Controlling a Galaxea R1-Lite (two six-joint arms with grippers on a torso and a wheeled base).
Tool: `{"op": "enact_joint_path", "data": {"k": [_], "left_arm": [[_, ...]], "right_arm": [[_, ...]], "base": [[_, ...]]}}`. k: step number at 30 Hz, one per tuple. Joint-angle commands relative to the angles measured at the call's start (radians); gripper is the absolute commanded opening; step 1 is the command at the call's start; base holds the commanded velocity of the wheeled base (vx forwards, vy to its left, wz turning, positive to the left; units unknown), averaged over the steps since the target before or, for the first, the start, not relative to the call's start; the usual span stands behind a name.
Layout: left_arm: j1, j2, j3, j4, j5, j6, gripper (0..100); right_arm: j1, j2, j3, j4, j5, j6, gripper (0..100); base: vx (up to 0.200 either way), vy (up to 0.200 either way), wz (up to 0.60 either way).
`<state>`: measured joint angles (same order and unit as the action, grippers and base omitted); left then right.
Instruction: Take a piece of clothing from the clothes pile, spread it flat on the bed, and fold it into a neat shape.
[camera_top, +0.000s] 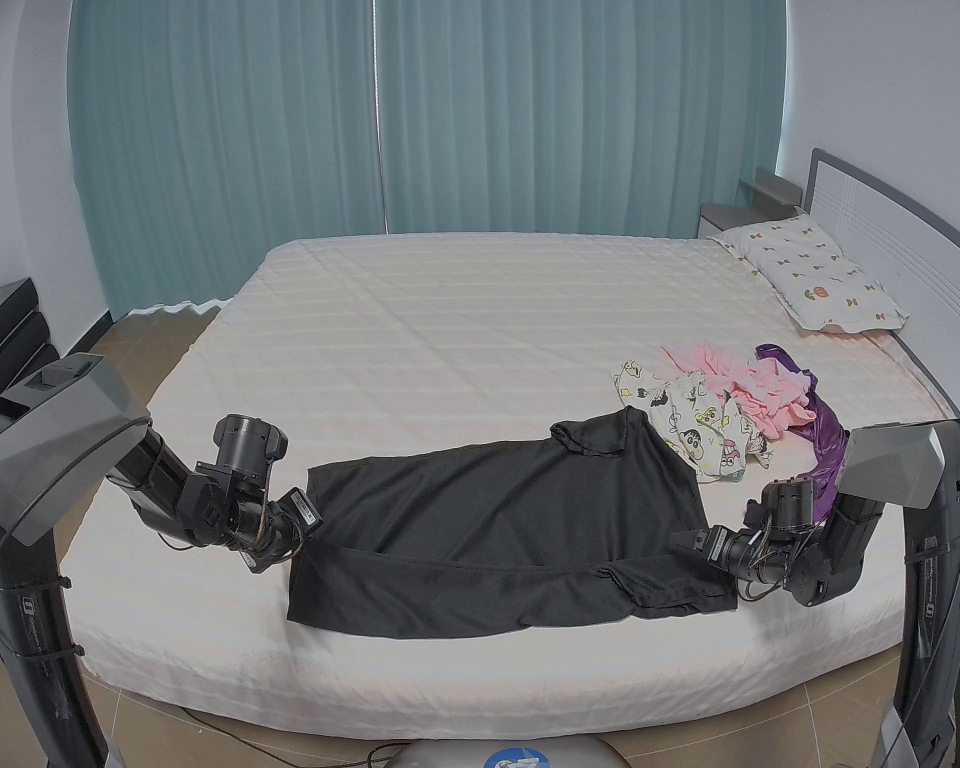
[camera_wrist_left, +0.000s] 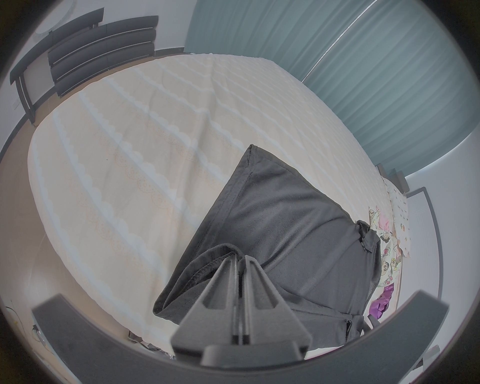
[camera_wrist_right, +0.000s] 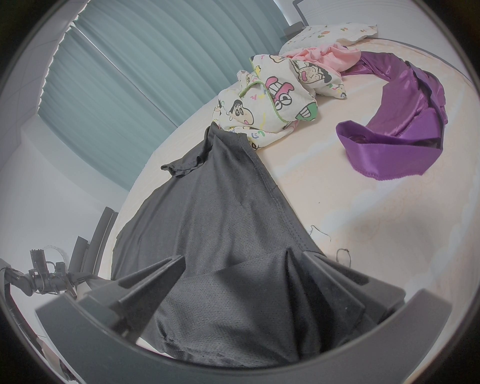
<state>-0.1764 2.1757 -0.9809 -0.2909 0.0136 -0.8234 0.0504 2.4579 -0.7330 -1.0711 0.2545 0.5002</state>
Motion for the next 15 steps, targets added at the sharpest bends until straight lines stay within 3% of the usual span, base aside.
{"op": "enact_joint_path", "data": {"k": [1, 15], "left_arm": [[0.0, -0.001, 0.001, -0.001, 0.0, -0.002, 0], [0.009, -0.017, 0.007, 0.015, 0.002, -0.013, 0]], "right_arm": [[-0.009, -0.004, 0.01, -0.003, 0.0, 0.001, 0], [-0.021, -0.08, 0.132, -0.147, 0.028, 0.02, 0]], "base": [[0.0, 0.0, 0.0], [0.0, 0.0, 0.0]]}}
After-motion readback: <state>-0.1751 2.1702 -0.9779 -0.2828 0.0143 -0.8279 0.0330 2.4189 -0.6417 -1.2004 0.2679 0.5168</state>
